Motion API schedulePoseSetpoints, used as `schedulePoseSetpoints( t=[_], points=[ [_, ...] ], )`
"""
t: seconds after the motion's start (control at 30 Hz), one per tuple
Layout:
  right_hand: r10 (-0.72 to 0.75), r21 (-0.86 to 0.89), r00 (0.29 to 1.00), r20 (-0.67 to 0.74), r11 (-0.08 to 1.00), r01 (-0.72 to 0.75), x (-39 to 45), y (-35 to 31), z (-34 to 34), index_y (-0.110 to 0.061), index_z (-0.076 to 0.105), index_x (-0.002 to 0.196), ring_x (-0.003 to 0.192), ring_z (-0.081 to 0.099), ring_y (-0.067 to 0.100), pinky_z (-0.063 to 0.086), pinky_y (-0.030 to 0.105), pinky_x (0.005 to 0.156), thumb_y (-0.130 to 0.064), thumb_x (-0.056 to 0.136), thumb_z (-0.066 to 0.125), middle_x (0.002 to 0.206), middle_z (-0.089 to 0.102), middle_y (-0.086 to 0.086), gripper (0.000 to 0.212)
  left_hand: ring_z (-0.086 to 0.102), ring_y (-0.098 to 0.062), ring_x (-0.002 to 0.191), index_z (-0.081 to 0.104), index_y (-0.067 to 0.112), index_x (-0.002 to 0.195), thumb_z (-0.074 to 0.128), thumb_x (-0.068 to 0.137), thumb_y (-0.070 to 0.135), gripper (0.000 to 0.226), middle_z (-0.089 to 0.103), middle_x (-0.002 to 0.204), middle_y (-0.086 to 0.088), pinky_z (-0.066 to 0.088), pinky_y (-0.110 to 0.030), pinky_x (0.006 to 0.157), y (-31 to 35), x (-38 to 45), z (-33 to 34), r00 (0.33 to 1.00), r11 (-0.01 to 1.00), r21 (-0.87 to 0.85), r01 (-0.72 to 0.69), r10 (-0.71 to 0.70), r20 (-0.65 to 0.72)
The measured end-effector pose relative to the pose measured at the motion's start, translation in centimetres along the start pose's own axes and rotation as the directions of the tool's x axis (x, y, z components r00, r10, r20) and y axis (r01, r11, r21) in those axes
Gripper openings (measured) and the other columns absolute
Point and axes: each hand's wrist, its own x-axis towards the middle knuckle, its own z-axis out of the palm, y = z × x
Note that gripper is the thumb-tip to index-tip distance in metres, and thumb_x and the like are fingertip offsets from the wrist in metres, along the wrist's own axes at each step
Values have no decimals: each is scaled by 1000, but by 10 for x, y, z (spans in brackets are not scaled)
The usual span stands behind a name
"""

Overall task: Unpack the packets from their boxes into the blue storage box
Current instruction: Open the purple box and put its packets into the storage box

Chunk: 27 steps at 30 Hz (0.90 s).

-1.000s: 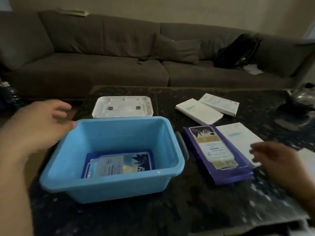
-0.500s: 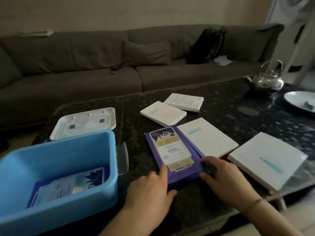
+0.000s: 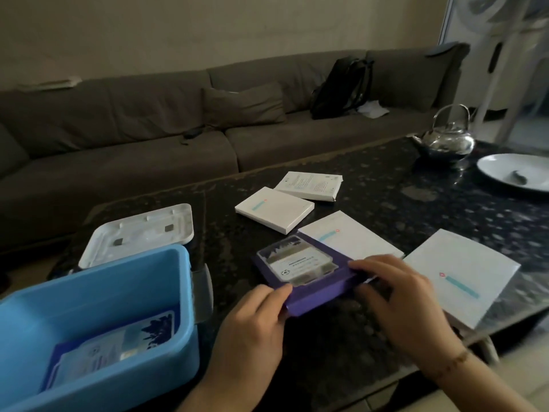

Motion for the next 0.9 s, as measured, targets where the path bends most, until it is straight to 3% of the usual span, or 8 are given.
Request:
schedulePoseSetpoints(
  t=[0.13, 0.23, 0.3, 0.43, 0.57, 0.67, 0.77, 0.9],
  points=[
    [-186, 160, 941, -281, 958, 237, 9, -20, -37, -30, 68, 103, 95, 60, 11, 47, 17, 79, -28, 83, 60, 105, 59, -10, 21, 56, -1, 95, 69, 13, 113, 63, 89, 27, 28, 56, 105, 5, 43, -7, 83, 15, 9, -32, 906, 969, -103, -224, 169, -388],
    [-230, 323, 943, -240, 898, 301, 10, -36, -38, -32, 66, 107, 108, 59, 14, 50, 19, 83, -38, 91, 56, 114, 59, -7, 20, 61, 0, 104, 62, 26, 117, 50, 96, 37, 27, 61, 111, 17, 48, -10, 83, 23, 11, -47, 928, 940, -294, -173, 56, -368],
    [-180, 496, 975, -133, 839, 223, 5, -44, -27, -39, 64, 111, 101, 64, 6, 51, 13, 78, -44, 97, 49, 109, 65, -13, 21, 67, -2, 100, 57, 38, 120, 48, 96, 38, 26, 67, 108, 20, 53, -13, 78, 23, 9, -45, 948, 883, -458, -101, -53, -312],
    [-78, 556, 989, -129, 820, 138, 4, -54, -15, -44, 64, 105, 93, 66, -2, 49, 6, 70, -24, 96, 45, 103, 68, -21, 29, 68, -10, 99, 58, 36, 123, 51, 93, 29, 31, 68, 109, 12, 52, -14, 80, 25, 9, -43, 938, 780, -616, -110, -123, -323],
    [20, 678, 996, -92, 733, 48, 9, -62, -13, -34, 69, 96, 84, 70, 6, 54, 13, 61, -21, 85, 50, 95, 72, -11, 25, 71, -18, 93, 73, 28, 95, 61, 81, 19, 20, 74, 102, -5, 57, -25, 74, 28, 14, -45, 959, 410, -912, -19, -251, -133],
    [38, 692, 997, -67, 722, 19, 10, -63, -12, -32, 70, 95, 86, 71, 8, 55, 15, 62, -21, 83, 54, 96, 73, -7, 23, 71, -26, 94, 76, 22, 81, 54, 76, 8, 26, 73, 101, -14, 60, -32, 75, 23, 15, -42, 939, 157, -987, 39, -345, -18],
    [57, 732, 998, -33, 682, -15, 12, -62, -15, -25, 73, 92, 84, 72, 11, 56, 17, 62, -18, 81, 56, 93, 75, -2, 22, 68, -28, 105, 74, 23, 92, 61, 81, 15, 20, 71, 111, -14, 57, -32, 80, 18, 14, -38, 959, 277, -960, -29, -264, -105],
    [41, 739, 999, 23, 672, -45, 12, -60, -23, -21, 74, 92, 86, 72, 14, 57, 19, 64, -17, 79, 56, 95, 75, 1, 22, 61, -24, 118, 64, 31, 113, 43, 97, 23, 28, 66, 122, 0, 53, -27, 90, 13, 6, -29, 953, 651, -744, -152, -103, -284]
  ],
)
